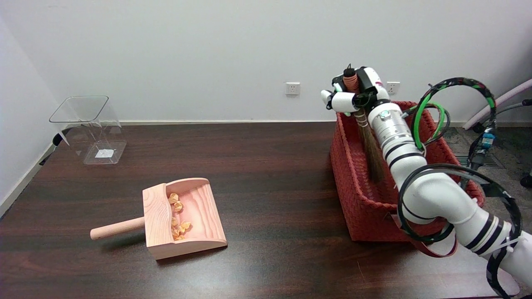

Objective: Place the broom in the basket.

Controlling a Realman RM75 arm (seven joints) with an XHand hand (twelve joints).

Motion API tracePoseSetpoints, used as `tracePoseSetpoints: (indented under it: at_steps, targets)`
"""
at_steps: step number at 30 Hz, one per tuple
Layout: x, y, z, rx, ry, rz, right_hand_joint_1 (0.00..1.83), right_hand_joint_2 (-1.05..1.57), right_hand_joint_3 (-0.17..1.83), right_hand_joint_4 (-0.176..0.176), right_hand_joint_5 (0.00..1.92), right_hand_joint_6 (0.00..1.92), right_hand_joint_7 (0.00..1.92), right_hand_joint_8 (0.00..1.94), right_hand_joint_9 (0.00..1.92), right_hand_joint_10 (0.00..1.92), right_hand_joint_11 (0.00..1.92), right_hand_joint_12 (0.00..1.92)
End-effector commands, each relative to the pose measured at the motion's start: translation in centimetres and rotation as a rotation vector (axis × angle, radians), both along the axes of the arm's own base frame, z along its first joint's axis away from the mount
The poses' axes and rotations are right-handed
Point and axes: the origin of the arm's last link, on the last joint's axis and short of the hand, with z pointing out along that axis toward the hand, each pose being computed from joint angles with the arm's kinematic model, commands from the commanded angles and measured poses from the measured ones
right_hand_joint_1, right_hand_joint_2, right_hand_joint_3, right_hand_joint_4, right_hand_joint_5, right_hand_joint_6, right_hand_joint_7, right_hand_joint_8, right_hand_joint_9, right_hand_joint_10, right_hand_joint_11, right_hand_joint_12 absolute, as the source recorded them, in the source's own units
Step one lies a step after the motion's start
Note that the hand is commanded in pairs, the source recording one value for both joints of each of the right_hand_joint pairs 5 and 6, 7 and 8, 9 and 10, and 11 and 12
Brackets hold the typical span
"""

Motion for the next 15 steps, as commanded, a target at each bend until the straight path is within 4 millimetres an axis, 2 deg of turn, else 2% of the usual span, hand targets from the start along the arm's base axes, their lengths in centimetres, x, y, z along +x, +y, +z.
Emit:
tracePoseSetpoints:
  at_steps: [1,15]
  targets:
    - [-3.05,-0.47,-1.92,0.044,-0.048,-0.046,1.41,0.98,0.64,0.0,1.92,1.92,1.92,1.92,1.92,1.92,1.92,1.92]
    - [-3.95,-0.37,-1.77,0.036,-0.06,-0.065,1.41,0.97,0.63,0.0,1.92,1.92,1.92,1.92,1.92,1.92,1.92,1.92]
